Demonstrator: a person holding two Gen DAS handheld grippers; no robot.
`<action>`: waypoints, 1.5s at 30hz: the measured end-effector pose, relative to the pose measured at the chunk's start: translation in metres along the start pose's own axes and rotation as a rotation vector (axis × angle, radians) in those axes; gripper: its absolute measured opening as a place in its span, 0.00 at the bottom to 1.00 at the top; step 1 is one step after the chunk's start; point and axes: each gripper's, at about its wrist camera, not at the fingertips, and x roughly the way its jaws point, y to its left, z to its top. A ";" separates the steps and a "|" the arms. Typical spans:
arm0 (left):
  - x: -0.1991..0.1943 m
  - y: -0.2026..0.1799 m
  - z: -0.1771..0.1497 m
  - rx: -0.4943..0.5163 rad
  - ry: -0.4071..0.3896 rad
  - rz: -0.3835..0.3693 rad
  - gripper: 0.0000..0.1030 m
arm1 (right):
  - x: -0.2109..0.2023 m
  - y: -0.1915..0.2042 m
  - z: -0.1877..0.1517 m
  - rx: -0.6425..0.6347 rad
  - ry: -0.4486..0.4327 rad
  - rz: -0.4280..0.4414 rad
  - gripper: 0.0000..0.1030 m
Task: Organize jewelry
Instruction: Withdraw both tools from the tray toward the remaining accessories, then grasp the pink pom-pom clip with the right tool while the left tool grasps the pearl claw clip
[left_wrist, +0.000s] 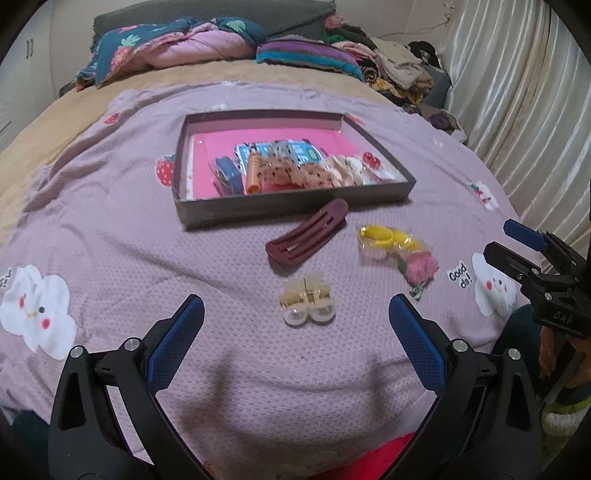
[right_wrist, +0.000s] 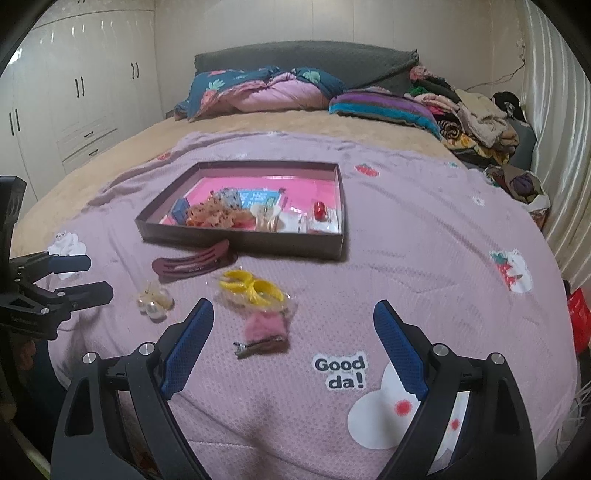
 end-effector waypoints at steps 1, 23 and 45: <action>0.002 0.000 -0.001 0.002 0.004 -0.002 0.91 | 0.002 0.000 -0.001 0.001 0.007 0.002 0.85; 0.052 -0.003 -0.009 -0.005 0.070 -0.029 0.72 | 0.096 0.011 -0.011 0.024 0.255 0.150 0.46; 0.042 0.006 -0.009 -0.023 0.054 -0.043 0.38 | 0.042 0.017 -0.018 0.022 0.166 0.195 0.26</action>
